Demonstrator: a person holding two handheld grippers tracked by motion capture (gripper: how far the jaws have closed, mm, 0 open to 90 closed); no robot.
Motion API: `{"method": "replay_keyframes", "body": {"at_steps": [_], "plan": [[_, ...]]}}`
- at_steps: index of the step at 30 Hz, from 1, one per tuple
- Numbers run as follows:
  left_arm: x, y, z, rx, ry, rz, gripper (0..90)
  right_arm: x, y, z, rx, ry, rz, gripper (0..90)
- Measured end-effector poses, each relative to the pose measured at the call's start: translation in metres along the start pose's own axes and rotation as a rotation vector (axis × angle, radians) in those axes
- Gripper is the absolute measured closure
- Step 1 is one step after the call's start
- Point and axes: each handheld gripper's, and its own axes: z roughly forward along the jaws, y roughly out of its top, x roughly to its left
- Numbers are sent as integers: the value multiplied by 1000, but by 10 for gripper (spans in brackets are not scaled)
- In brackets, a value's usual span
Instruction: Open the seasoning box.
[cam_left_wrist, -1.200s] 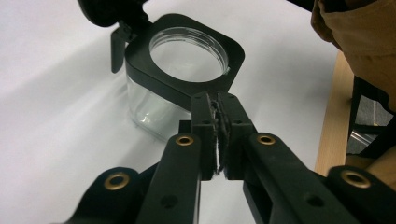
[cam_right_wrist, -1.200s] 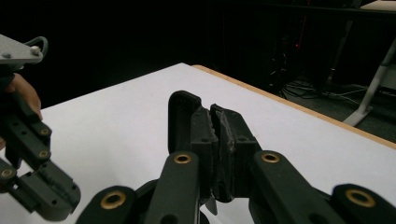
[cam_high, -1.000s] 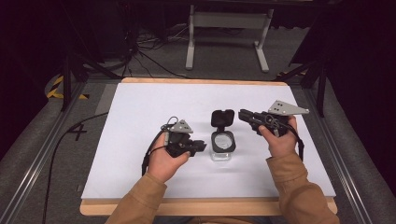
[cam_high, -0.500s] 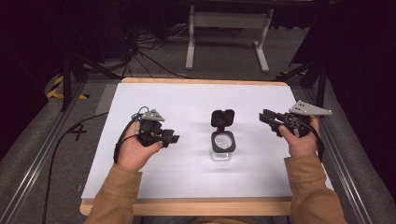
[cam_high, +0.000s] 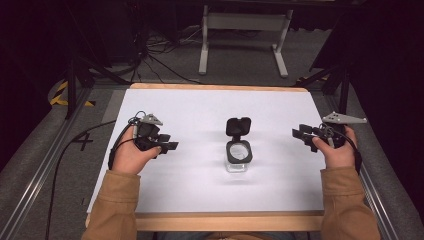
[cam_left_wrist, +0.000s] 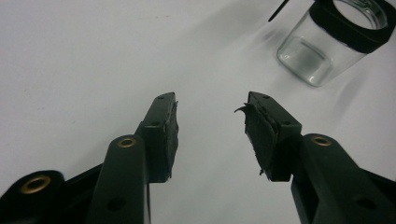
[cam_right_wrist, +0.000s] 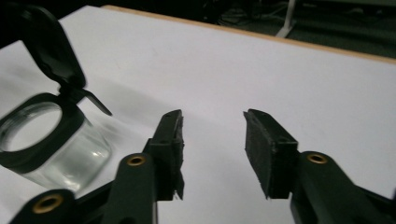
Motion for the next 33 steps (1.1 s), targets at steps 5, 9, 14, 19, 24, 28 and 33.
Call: {"method": "replay_keyframes", "body": {"at_steps": [5,9,14,19,24,28,33], "plan": [[16,-9,8,30,6,-51,522,-15,-11,12,71,-46,0,495],[24,-14,11,46,21,-65,514,-22,-18,19,109,-85,-3,482],[31,-20,20,87,44,-95,477,-32,-28,28,140,-93,24,463],[36,-25,28,115,60,-102,453,-36,-36,38,181,-91,35,450],[41,-29,35,131,54,-96,415,-37,-41,45,208,-86,36,442],[44,-33,39,128,59,-64,373,-37,-48,54,236,-63,23,437],[49,-37,45,113,45,-42,360,-34,-52,63,245,-53,-31,437]]}}
